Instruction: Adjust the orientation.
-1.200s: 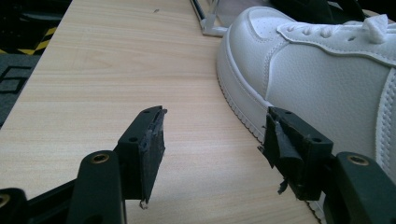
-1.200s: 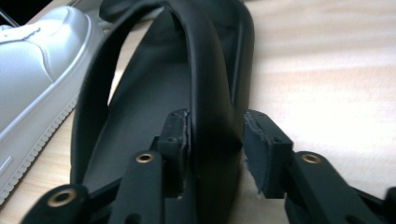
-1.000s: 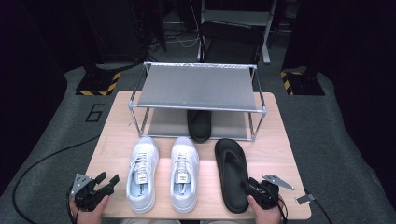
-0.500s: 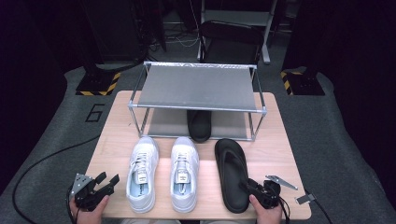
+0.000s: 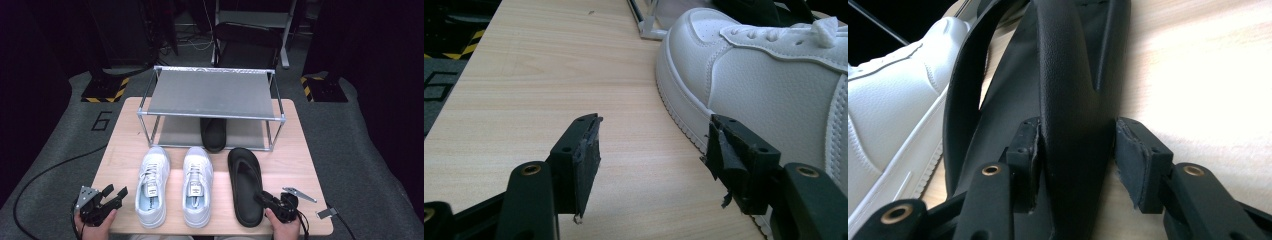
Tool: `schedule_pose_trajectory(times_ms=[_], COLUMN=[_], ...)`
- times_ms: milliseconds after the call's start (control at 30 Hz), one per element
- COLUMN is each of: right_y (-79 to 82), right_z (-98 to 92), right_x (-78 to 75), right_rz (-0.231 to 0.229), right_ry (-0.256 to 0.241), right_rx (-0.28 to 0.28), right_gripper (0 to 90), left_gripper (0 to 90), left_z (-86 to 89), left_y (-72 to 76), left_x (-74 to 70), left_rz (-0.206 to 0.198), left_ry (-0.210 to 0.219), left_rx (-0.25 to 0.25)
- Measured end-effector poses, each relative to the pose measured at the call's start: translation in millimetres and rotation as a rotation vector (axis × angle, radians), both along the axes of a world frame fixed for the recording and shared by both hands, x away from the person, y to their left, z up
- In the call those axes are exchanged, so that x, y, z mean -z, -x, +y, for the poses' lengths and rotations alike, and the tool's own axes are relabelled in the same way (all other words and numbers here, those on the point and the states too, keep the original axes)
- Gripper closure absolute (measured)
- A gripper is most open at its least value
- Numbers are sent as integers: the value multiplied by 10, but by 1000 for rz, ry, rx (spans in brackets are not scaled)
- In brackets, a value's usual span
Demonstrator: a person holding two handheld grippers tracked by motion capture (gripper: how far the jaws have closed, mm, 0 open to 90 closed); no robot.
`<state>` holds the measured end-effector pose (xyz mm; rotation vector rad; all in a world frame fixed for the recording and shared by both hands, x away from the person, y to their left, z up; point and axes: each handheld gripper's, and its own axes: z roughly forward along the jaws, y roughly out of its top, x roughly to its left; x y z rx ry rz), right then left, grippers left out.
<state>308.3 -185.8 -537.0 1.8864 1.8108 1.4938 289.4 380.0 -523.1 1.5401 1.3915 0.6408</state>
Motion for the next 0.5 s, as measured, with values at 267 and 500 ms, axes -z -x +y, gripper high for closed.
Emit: schedule_pose_trajectory(times_ms=[267, 500], right_y=[32, 34], right_z=[14, 3], right_x=[-25, -15], right_rz=[22, 35], right_ry=[12, -17], right_rx=[-4, 17], right_gripper=[563, 591], left_gripper=[380, 380], left_z=[-12, -6], left_y=[-3, -4], left_x=[2, 3], left_rz=[-5, -5], left_ry=[-3, 2], left_rx=[-1, -3])
